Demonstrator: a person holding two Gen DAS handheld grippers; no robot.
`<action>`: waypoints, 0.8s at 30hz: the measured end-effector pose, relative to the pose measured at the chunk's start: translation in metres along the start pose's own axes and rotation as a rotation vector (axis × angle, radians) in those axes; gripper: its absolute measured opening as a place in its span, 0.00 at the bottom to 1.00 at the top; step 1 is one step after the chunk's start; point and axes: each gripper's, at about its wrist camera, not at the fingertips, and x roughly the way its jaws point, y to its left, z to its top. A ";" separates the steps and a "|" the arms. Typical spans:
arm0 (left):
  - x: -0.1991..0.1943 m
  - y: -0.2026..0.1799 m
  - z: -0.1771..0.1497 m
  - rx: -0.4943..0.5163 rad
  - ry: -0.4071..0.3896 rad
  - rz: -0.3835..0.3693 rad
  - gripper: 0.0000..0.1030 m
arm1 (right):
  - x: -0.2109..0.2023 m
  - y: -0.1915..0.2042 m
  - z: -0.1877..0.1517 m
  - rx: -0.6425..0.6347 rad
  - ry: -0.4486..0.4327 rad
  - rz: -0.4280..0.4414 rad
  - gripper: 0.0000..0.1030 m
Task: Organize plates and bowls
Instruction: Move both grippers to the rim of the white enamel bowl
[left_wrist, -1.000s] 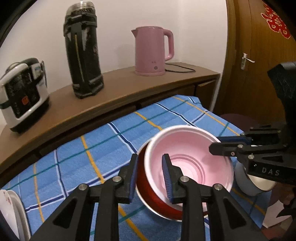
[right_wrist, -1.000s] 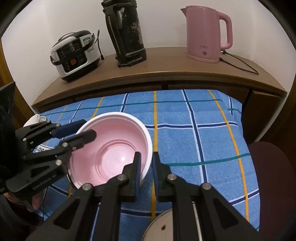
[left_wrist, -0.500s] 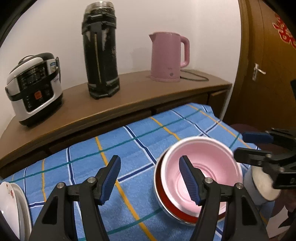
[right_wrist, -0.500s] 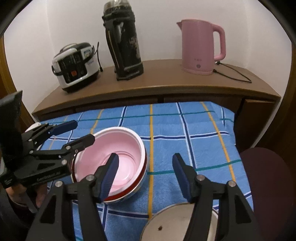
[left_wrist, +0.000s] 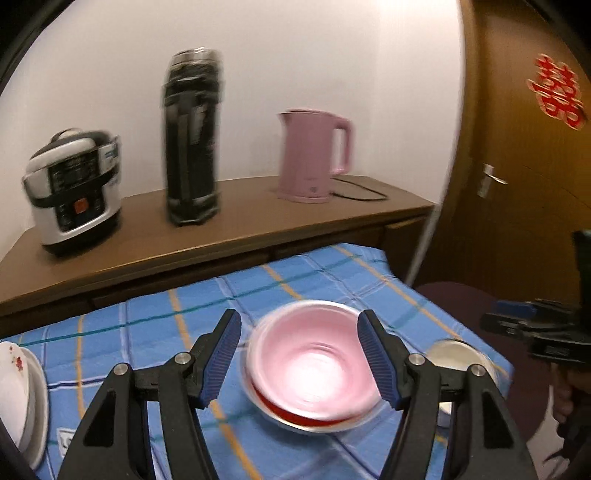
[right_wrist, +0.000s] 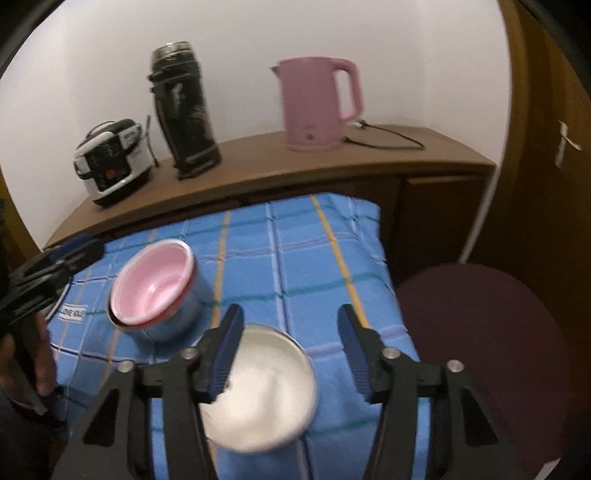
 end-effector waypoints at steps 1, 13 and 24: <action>-0.002 -0.010 -0.003 0.013 0.006 -0.024 0.66 | -0.001 -0.006 -0.006 0.006 0.014 -0.003 0.43; 0.030 -0.088 -0.045 0.071 0.198 -0.204 0.51 | 0.003 -0.018 -0.033 0.024 0.066 0.066 0.27; 0.051 -0.095 -0.061 0.065 0.247 -0.184 0.33 | 0.015 -0.015 -0.044 0.040 0.081 0.106 0.14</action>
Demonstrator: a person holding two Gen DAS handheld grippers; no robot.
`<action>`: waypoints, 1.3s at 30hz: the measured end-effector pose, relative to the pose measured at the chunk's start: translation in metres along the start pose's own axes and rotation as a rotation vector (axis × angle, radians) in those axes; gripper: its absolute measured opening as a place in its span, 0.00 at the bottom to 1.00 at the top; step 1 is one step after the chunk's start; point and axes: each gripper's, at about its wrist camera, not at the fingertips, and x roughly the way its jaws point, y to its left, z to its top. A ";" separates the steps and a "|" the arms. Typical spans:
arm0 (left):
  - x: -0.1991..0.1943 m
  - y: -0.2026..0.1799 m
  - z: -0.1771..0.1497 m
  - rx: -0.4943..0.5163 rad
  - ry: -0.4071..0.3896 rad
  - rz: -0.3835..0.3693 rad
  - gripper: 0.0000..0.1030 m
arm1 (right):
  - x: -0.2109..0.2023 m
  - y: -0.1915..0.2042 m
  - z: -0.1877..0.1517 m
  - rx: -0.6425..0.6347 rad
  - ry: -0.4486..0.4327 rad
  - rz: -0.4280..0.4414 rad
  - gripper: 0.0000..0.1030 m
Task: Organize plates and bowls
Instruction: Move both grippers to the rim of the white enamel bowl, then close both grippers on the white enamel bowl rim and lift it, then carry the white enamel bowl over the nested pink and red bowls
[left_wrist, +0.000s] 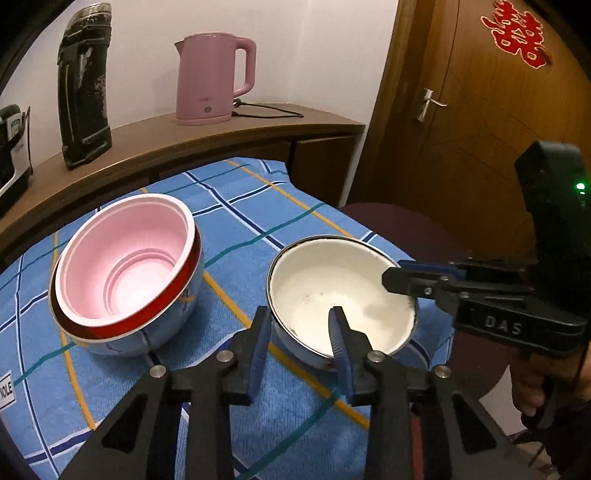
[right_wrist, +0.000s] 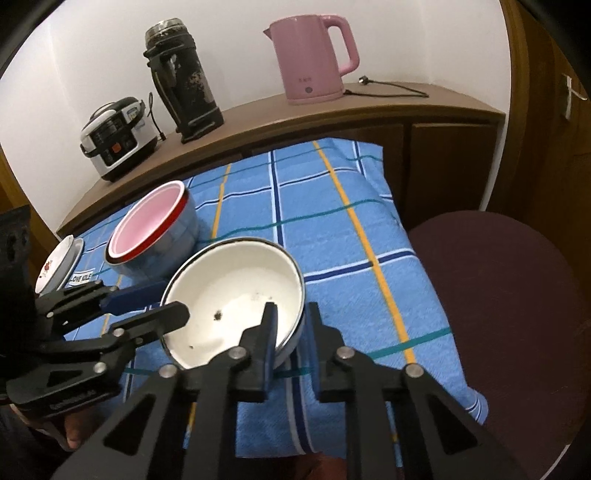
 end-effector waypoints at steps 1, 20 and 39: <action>0.001 0.001 0.000 -0.008 -0.002 0.000 0.31 | 0.000 -0.001 0.000 0.004 -0.003 -0.003 0.13; -0.038 0.015 0.016 -0.078 -0.115 0.015 0.30 | -0.031 0.025 0.031 -0.006 -0.107 0.070 0.13; -0.071 0.059 0.044 -0.111 -0.231 0.093 0.30 | -0.035 0.081 0.084 -0.098 -0.214 0.130 0.14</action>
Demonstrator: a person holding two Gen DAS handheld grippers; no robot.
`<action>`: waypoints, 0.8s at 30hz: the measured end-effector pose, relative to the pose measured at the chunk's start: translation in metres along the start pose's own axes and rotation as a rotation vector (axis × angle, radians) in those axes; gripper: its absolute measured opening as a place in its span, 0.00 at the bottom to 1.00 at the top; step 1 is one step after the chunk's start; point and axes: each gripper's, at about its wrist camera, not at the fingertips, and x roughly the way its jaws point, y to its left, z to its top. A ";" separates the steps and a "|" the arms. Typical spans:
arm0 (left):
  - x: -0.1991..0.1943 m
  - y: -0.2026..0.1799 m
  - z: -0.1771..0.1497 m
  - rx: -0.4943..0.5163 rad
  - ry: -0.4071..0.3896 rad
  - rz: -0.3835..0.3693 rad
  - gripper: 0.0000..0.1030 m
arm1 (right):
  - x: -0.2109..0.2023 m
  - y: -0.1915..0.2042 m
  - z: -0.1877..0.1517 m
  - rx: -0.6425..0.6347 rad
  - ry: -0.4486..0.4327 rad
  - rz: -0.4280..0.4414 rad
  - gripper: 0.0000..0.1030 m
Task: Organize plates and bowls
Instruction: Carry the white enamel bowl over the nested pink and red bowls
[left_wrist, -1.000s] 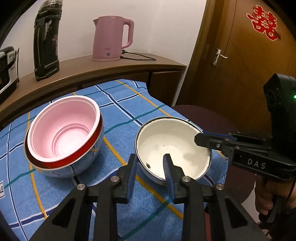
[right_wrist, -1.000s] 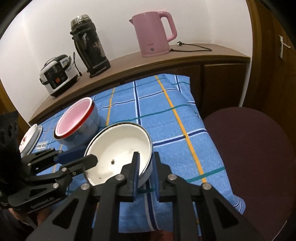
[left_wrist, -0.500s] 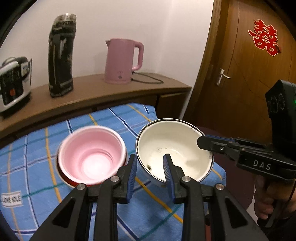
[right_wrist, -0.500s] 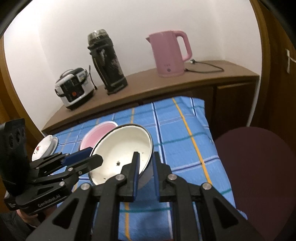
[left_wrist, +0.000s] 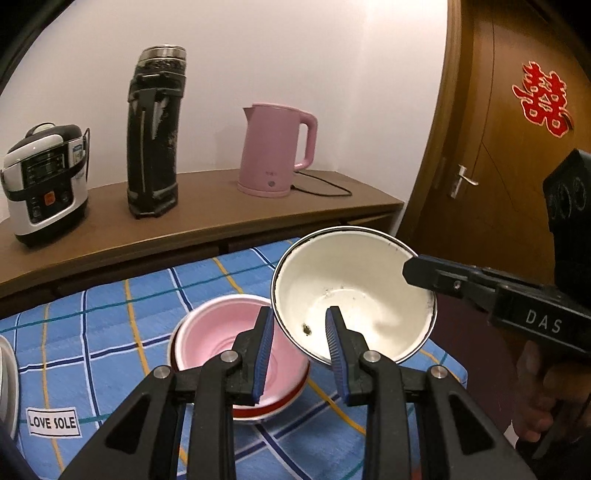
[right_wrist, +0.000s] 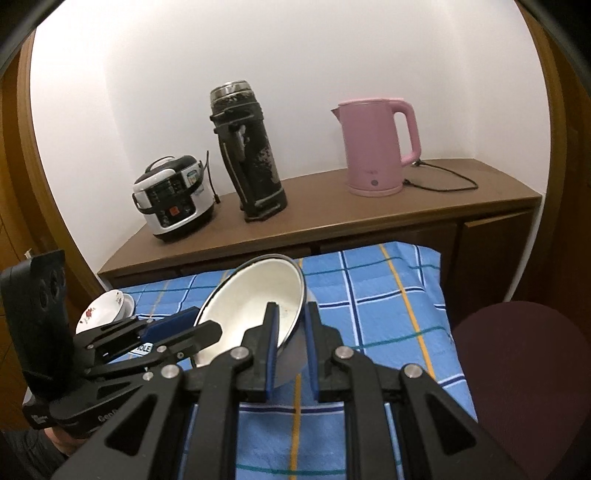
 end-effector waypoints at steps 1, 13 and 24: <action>-0.001 0.002 0.001 -0.005 -0.006 0.000 0.30 | 0.002 0.001 0.001 -0.003 0.000 0.002 0.14; -0.006 0.024 0.016 0.018 -0.043 0.044 0.30 | 0.028 0.012 0.014 0.014 0.009 0.036 0.13; -0.008 0.045 0.025 0.006 -0.087 0.035 0.30 | 0.039 0.022 0.021 0.007 0.019 0.042 0.13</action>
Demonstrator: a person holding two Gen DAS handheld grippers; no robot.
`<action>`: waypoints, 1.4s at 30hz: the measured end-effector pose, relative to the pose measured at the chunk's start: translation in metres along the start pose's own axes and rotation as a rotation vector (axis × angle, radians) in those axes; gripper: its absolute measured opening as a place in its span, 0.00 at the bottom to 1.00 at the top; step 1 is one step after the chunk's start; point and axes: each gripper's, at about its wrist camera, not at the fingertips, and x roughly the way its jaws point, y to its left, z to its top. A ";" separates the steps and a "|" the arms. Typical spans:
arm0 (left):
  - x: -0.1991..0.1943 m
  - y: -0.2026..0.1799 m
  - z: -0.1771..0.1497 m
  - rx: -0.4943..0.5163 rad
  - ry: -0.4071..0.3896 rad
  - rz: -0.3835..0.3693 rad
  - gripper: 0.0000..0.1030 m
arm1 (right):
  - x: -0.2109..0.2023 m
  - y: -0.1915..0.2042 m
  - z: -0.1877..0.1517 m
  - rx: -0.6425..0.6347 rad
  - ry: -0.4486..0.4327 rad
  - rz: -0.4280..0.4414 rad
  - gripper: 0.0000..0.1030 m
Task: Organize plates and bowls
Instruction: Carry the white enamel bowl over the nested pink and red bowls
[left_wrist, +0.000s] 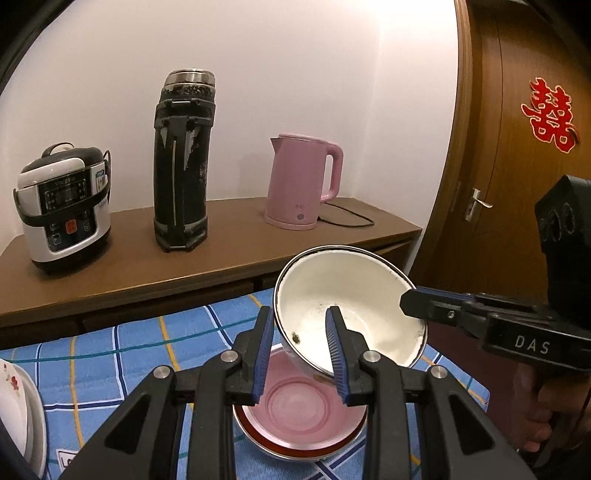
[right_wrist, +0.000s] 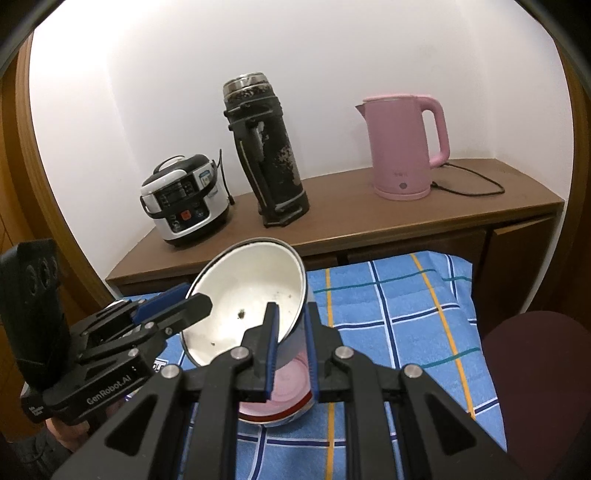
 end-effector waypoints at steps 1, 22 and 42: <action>0.001 0.001 0.000 -0.004 0.001 -0.002 0.30 | 0.002 0.001 0.000 0.000 0.003 -0.002 0.13; 0.010 0.020 -0.009 -0.032 -0.003 -0.013 0.30 | 0.023 0.010 -0.010 -0.003 0.072 -0.033 0.14; 0.021 0.034 -0.016 -0.069 0.066 0.004 0.30 | 0.035 0.020 -0.016 -0.026 0.117 -0.034 0.14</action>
